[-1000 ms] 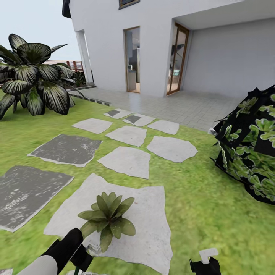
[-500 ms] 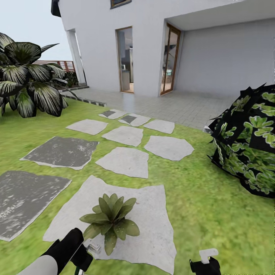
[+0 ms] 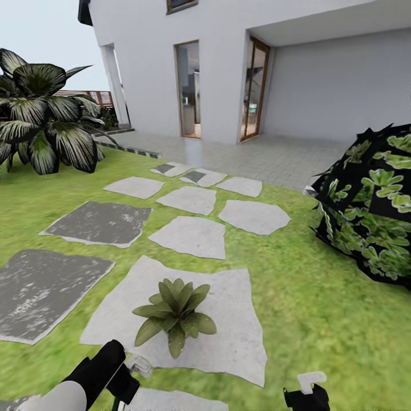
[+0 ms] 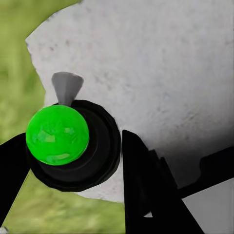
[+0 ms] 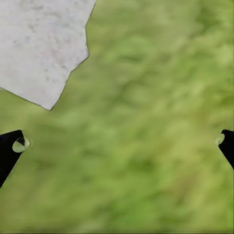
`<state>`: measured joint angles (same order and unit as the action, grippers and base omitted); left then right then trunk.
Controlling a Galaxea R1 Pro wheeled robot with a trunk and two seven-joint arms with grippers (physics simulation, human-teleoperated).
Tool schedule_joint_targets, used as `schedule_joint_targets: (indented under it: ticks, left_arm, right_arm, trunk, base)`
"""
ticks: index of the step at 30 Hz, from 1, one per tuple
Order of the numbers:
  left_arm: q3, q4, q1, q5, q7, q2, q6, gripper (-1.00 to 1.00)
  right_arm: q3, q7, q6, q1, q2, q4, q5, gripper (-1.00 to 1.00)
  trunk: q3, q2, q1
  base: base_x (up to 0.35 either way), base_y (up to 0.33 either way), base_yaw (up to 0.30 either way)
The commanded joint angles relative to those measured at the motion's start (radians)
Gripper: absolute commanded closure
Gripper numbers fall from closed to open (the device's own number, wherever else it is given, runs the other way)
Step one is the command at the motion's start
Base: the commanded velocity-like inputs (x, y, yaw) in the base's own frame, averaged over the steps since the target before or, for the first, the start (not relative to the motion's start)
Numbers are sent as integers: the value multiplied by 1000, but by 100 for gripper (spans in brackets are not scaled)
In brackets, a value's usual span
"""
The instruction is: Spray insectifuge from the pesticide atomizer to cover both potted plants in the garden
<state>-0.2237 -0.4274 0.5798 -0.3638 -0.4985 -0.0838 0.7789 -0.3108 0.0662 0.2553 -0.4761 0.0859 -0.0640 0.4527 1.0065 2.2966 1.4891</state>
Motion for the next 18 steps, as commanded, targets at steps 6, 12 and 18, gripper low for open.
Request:
schedule_joint_targets:
  ticks: [6, 12, 18]
  left_arm:
    - [2, -5, 0, -9, -9, -2, -2, 100]
    - [-1, -50, 0, -9, -9, -5, -48, 100]
    - [26, -9, 0, -6, -8, -13, -218, 100]
  right_arm:
    - [-7, 4, 4, -1, 0, 2, 11, -100]
    - [-7, 4, 4, -1, 0, 2, 11, -100]
    - [-7, 4, 4, -1, 1, 2, 11, -100]
  trunk:
    - [1, 0, 0]
    - [1, 0, 0]
    - [1, 0, 0]
  base:
    - [-6, 303, -160]
    - [108, 289, -280]
    - [24, 43, -153]
